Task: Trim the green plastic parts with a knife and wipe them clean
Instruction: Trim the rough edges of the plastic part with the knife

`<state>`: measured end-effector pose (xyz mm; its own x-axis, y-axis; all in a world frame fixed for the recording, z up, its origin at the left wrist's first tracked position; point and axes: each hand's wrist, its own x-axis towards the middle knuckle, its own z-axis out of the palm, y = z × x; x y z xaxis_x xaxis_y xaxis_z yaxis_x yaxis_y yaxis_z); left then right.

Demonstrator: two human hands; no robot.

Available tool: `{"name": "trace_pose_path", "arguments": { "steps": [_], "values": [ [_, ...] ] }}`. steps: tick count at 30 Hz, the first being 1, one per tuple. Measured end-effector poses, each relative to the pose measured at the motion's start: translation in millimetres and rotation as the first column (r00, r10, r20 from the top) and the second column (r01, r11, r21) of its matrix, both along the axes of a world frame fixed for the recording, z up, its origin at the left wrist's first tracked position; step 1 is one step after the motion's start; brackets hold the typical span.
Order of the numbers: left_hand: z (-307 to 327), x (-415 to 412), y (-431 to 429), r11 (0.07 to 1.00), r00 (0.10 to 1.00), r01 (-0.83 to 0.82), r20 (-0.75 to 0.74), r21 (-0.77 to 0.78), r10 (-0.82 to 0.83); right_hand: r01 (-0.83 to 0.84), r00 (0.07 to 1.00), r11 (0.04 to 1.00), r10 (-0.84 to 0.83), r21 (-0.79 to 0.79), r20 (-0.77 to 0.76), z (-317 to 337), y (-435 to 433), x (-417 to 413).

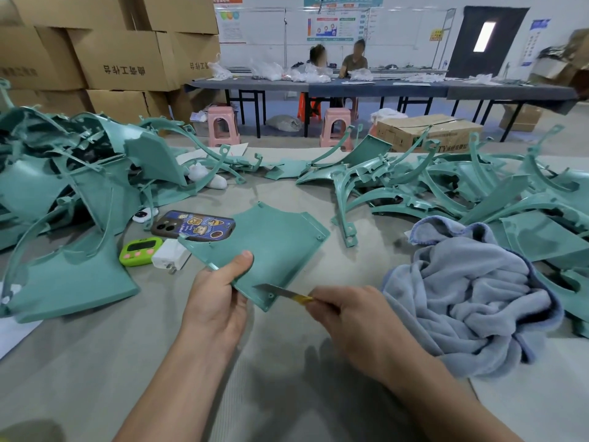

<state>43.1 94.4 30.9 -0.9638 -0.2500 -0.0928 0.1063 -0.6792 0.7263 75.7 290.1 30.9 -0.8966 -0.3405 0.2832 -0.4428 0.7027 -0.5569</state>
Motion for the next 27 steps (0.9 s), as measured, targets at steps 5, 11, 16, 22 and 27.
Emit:
{"name": "trace_pose_path", "arguments": {
  "steps": [5, 11, 16, 22, 27],
  "values": [
    [0.0, 0.1, -2.7, 1.000, 1.000, -0.017, -0.006, -0.018, 0.017, 0.494, 0.854, 0.855, -0.512, -0.160, -0.093, 4.6, 13.2, -11.5],
    [-2.2, 0.7, -1.7, 1.000, 1.000, 0.024, -0.016, -0.016, -0.024, -0.017, 1.000, 1.000, 0.016, 0.021, 0.006, 1.7, 10.7, -3.2],
    [-1.6, 2.4, -5.1, 0.995, 0.995, 0.087, -0.047, -0.052, -0.090, 0.564, 0.820, 0.806, -0.573, -0.178, 0.003, -5.5, 21.8, -21.4],
    [-3.4, 6.7, -0.1, 0.968, 0.998, 0.062, 0.020, -0.242, -0.059, 0.538, 0.842, 0.837, -0.526, -0.103, 0.121, -5.5, 15.8, -20.9],
    [-5.7, 10.2, 1.0, 0.873, 0.998, 0.053, -0.007, -0.485, -0.064, 0.626, 0.775, 0.780, -0.621, 0.009, -0.117, -8.5, 15.7, -14.0]
  ]
}}
